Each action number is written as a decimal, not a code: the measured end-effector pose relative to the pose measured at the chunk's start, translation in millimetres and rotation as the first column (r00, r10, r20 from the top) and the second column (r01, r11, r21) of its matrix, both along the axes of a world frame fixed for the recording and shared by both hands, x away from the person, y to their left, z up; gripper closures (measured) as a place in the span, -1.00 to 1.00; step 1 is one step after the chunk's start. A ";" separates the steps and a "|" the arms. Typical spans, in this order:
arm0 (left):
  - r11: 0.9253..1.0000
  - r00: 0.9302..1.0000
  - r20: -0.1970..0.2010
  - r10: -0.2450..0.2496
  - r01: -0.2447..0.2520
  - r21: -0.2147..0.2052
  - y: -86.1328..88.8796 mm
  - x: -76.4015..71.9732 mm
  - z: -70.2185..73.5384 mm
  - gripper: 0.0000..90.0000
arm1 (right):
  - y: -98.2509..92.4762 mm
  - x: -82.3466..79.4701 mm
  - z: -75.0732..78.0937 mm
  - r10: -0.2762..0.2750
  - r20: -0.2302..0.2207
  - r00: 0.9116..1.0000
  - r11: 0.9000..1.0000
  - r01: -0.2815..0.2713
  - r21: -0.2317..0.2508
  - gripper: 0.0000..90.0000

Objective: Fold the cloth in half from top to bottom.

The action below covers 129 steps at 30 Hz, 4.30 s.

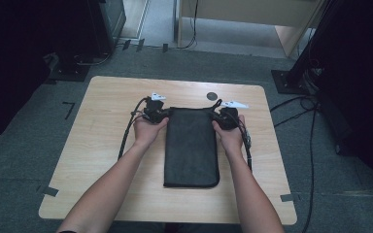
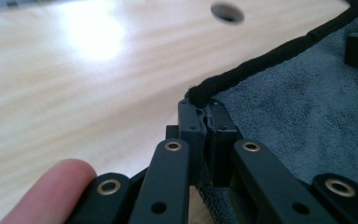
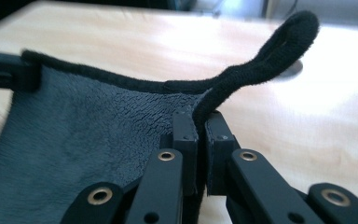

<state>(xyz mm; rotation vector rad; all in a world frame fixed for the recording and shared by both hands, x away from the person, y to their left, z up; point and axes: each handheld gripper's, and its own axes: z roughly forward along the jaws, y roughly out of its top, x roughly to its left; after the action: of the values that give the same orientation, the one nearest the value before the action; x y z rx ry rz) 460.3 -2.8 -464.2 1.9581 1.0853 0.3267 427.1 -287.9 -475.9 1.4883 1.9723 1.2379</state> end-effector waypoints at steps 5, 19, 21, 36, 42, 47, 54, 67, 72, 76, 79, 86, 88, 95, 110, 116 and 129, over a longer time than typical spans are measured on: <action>0.999 0.998 0.058 -0.011 0.013 -0.041 10.1 -7.7 17.6 0.94 | 3.3 -8.2 23.1 0.017 0.084 0.996 0.999 -0.020 0.026 0.91; 0.987 0.976 0.179 -0.126 0.141 -0.073 26.6 -83.2 24.9 0.94 | 1.4 -73.5 36.2 0.107 0.154 0.982 0.994 -0.106 -0.013 0.91; 0.986 0.971 0.187 -0.146 0.158 -0.053 26.2 -95.0 20.8 0.94 | -1.1 -87.5 31.1 0.123 0.149 0.981 0.992 -0.123 -0.009 0.91; 0.967 0.956 0.148 -0.252 0.244 0.070 21.5 -172.7 -27.1 0.93 | -6.7 -152.5 -13.5 0.234 0.043 0.971 0.969 -0.229 -0.092 0.89; 0.961 0.958 0.099 -0.270 0.263 0.082 21.3 -188.5 -44.7 0.92 | -10.4 -162.8 -26.5 0.249 -0.005 0.968 0.964 -0.249 -0.090 0.85; 0.969 0.965 0.090 -0.245 0.240 0.061 24.0 -193.8 -46.7 0.75 | -16.7 -164.9 -32.8 0.238 -0.032 0.971 0.970 -0.239 -0.048 0.49; 0.967 0.961 0.106 -0.256 0.254 0.032 25.9 -198.7 -45.6 0.63 | -21.8 -168.5 -22.9 0.233 0.002 0.972 0.972 -0.233 0.016 0.62; 0.919 0.917 0.069 -0.393 0.390 0.052 39.5 -203.0 -46.1 0.44 | -45.8 -181.3 -21.0 0.340 -0.051 0.939 0.938 -0.342 -0.051 0.56; 0.913 0.910 0.078 -0.407 0.408 -0.009 51.3 -200.7 -42.2 0.14 | -58.7 -177.5 -25.3 0.316 -0.087 0.945 0.942 -0.323 -0.087 0.44; 0.921 0.924 0.070 -0.375 0.380 -0.081 56.1 -196.5 -40.2 0.10 | -68.2 -176.1 -26.5 0.262 -0.080 0.962 0.961 -0.267 -0.072 0.48; 0.929 0.939 0.073 -0.337 0.344 -0.135 55.3 -196.1 -38.4 0.09 | -62.7 -177.9 -18.2 0.208 -0.023 0.978 0.978 -0.209 -0.030 0.48; 0.932 0.928 0.106 -0.358 0.361 -0.019 36.0 -207.8 -41.7 0.32 | -25.0 -183.1 -9.8 0.258 0.026 0.966 0.965 -0.259 0.047 0.39; 0.920 0.914 0.110 -0.391 0.387 0.058 30.2 -211.9 -45.2 0.49 | -16.2 -183.4 -14.1 0.253 0.011 0.967 0.967 -0.254 0.027 0.43; 0.878 0.877 0.077 -0.474 0.465 0.113 35.5 -211.3 -46.5 0.72 | -13.3 -184.5 -31.9 0.302 -0.133 0.944 0.951 -0.308 -0.030 0.62; 0.968 0.969 0.025 -0.245 0.246 -0.045 30.5 -201.0 -42.6 0.19 | -5.8 -191.3 -17.6 0.126 -0.091 0.988 0.990 -0.131 -0.051 0.30; 0.966 0.967 0.036 -0.253 0.250 0.073 22.0 -206.9 -46.9 0.18 | -19.9 -200.1 -15.4 0.033 -0.134 0.990 0.998 -0.026 0.054 0.72; 0.960 0.962 0.023 -0.272 0.270 0.078 22.6 -205.5 -50.5 0.16 | -14.6 -198.7 -30.8 -0.024 -0.192 0.981 0.996 0.041 0.084 0.56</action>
<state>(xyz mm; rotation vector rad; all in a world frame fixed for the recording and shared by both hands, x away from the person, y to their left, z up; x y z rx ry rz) 254.8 19.7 -514.8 2.1289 0.7789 0.2520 228.4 -302.6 -506.7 1.7335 2.0262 1.2226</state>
